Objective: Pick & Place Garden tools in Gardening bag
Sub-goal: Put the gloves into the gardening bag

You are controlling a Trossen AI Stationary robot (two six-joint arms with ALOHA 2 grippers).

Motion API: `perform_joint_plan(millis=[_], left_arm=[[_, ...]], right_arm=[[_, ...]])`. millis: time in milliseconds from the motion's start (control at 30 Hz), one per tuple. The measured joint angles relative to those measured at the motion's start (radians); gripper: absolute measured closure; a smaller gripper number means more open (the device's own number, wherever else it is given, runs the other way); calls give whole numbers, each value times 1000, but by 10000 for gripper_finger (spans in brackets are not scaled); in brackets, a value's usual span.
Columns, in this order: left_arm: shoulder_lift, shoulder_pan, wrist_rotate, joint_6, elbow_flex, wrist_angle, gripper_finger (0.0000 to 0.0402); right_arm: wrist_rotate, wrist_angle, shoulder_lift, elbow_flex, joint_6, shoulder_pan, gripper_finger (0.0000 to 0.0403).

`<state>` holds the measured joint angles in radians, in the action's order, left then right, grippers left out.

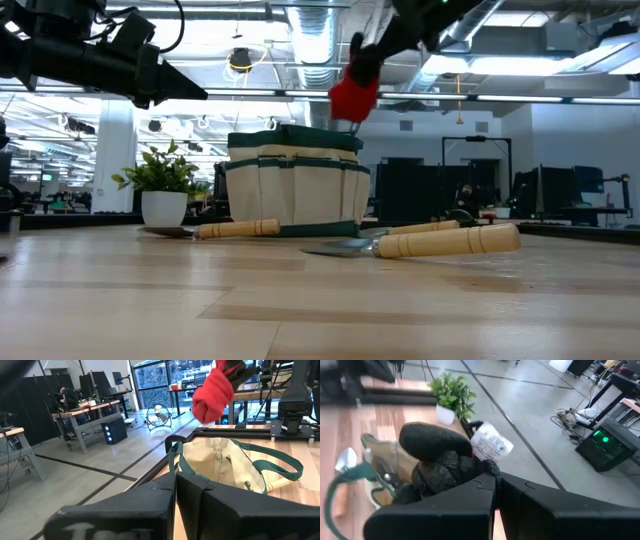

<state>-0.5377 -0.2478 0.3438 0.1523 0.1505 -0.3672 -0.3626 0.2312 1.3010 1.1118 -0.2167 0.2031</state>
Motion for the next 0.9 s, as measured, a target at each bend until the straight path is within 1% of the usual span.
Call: perform_joint_plan(millis=[133, 400, 633, 733, 833, 900], left_arm=[[0, 0, 0, 0, 0, 0, 400], [0, 0, 0, 0, 0, 0, 400], [0, 0, 0, 0, 0, 0, 400], [0, 0, 0, 0, 0, 0, 400], [0, 0, 0, 0, 0, 0, 400], [0, 0, 0, 0, 0, 0, 400]], right_arm=[[10, -52, 62, 0, -22, 1, 403], [105, -156, 134, 0, -29, 3, 403], [156, -161, 151, 1, -10, 3, 403], [158, -147, 161, 0, -10, 4, 403], [166, -147, 182, 1, 6, 11, 403], [193, -143, 204, 0, 16, 19, 403]])
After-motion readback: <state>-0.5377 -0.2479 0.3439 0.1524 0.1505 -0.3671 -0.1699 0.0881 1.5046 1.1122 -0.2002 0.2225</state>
